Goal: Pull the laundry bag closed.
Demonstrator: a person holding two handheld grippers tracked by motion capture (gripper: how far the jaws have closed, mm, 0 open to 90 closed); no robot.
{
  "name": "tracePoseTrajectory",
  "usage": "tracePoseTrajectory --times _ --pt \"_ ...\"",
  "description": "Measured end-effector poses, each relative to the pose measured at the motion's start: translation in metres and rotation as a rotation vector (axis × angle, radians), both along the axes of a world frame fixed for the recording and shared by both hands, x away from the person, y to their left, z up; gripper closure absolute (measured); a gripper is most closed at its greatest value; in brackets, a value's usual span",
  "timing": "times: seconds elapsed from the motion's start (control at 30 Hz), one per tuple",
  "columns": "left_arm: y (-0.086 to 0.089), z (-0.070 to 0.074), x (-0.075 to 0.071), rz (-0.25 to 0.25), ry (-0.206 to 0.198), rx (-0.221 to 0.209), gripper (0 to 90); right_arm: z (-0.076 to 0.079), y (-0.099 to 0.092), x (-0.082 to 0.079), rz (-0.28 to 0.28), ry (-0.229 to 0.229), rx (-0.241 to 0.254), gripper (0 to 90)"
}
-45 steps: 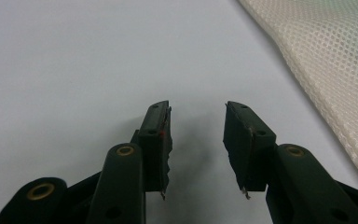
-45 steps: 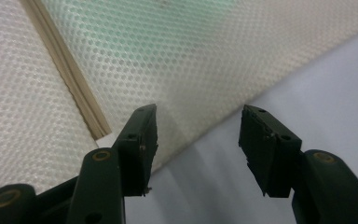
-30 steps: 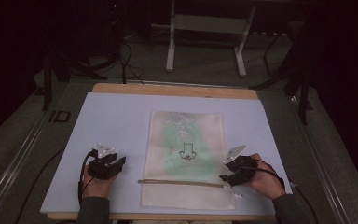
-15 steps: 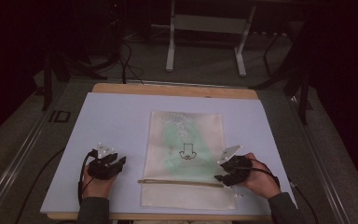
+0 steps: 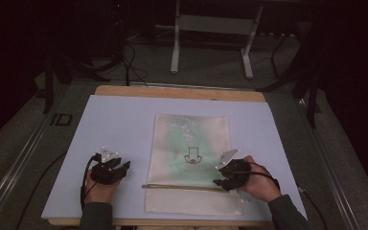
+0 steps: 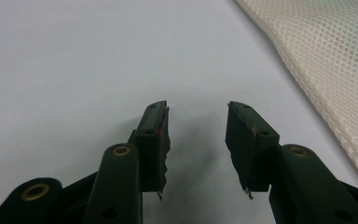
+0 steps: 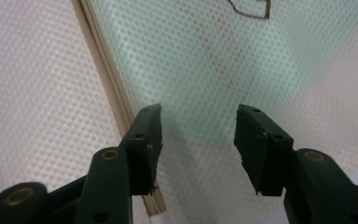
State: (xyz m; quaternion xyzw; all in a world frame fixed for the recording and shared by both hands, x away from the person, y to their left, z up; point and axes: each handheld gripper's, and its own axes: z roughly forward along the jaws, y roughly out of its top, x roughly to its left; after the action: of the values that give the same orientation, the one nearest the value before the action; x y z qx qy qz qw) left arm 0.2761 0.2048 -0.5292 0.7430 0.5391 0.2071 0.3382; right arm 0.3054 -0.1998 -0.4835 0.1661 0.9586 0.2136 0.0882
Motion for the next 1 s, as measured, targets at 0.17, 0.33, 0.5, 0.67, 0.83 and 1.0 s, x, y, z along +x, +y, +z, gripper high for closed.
tracePoseTrajectory --times 0.17,0.33,0.5,0.67,0.83,1.0 --pt "0.001 0.0 0.0 0.01 0.0 -0.003 57.0 0.001 0.008 0.0 0.016 -0.005 0.01 52.3" --pt "0.001 -0.001 0.001 0.006 0.012 -0.013 56.9 0.003 0.015 0.001 0.032 -0.006 0.018 52.1" --pt "0.001 0.0 0.001 0.004 0.012 -0.01 56.9 0.006 0.024 0.001 0.049 -0.008 0.029 51.5" --pt "0.001 0.0 0.001 0.005 0.012 -0.006 56.9 0.008 0.034 0.0 0.07 -0.012 0.035 51.2" --pt "0.001 -0.001 0.001 0.007 0.014 -0.002 56.5 0.009 0.043 0.0 0.09 -0.011 0.042 50.9" --pt "0.001 0.0 0.001 0.009 0.013 0.001 56.5 0.009 0.052 -0.001 0.107 -0.01 0.048 50.9"
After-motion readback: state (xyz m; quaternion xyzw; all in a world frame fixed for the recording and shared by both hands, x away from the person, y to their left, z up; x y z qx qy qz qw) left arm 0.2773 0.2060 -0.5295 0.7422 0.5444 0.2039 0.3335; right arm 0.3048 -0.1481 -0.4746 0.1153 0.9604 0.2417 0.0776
